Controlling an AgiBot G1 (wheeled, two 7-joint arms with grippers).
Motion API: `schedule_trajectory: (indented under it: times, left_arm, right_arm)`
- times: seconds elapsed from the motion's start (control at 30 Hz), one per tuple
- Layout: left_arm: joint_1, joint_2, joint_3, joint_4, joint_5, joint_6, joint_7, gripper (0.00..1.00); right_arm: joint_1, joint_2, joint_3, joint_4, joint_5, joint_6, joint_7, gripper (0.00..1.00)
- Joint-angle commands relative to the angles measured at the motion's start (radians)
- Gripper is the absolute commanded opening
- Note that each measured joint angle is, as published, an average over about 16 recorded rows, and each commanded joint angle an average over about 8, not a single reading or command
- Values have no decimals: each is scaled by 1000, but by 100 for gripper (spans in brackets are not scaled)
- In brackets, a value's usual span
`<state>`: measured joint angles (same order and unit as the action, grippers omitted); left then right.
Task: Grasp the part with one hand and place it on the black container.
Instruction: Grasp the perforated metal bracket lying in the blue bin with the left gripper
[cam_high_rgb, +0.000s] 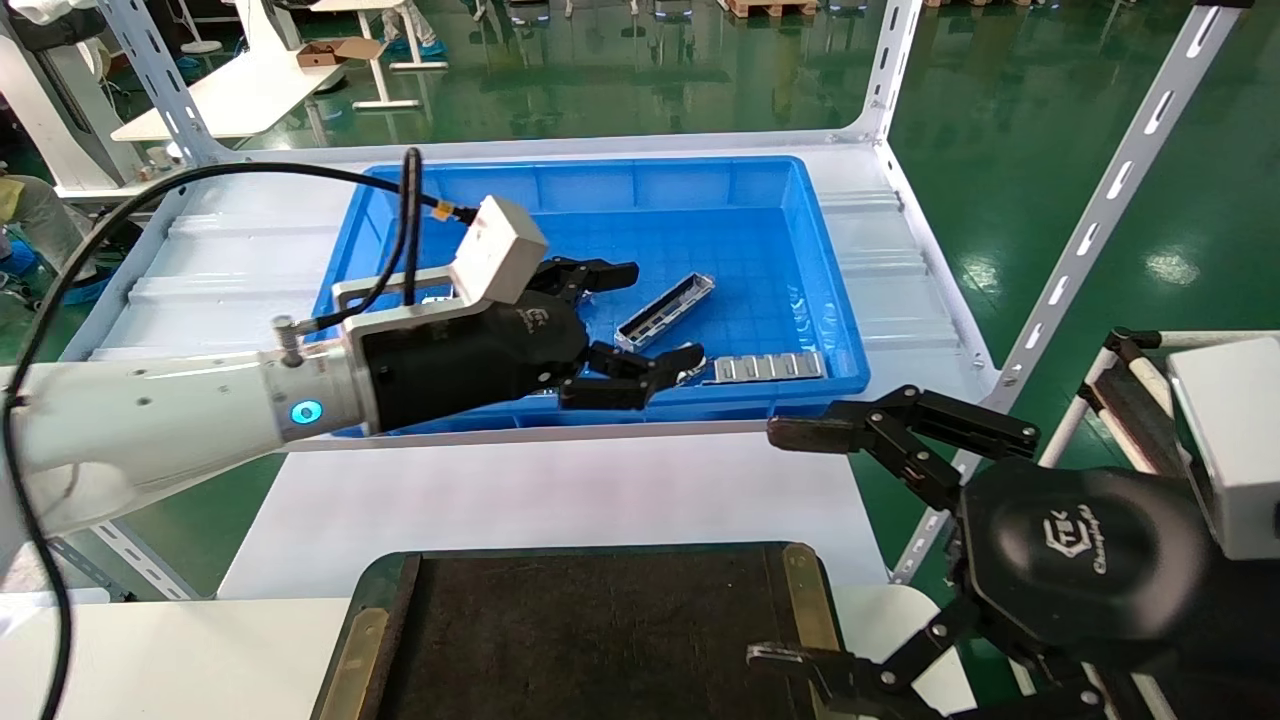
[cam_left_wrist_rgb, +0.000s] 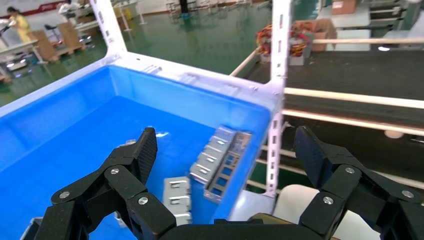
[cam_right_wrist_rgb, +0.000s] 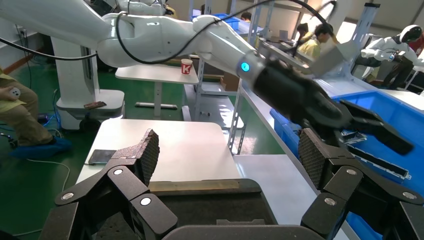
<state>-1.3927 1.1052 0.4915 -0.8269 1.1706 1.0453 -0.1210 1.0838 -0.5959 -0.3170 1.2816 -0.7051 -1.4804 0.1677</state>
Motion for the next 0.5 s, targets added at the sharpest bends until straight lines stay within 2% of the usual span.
schedule_trajectory:
  times: [0.03,0.5]
  left_arm:
    - [-19,33,10,49,21,-22,17,100]
    - [-108,224,25,384,71,-187,176,100]
  right_arm:
    - [0,0,0,0,0,0,0,100]
    - [0,0,-1,0,0,0,0,100]
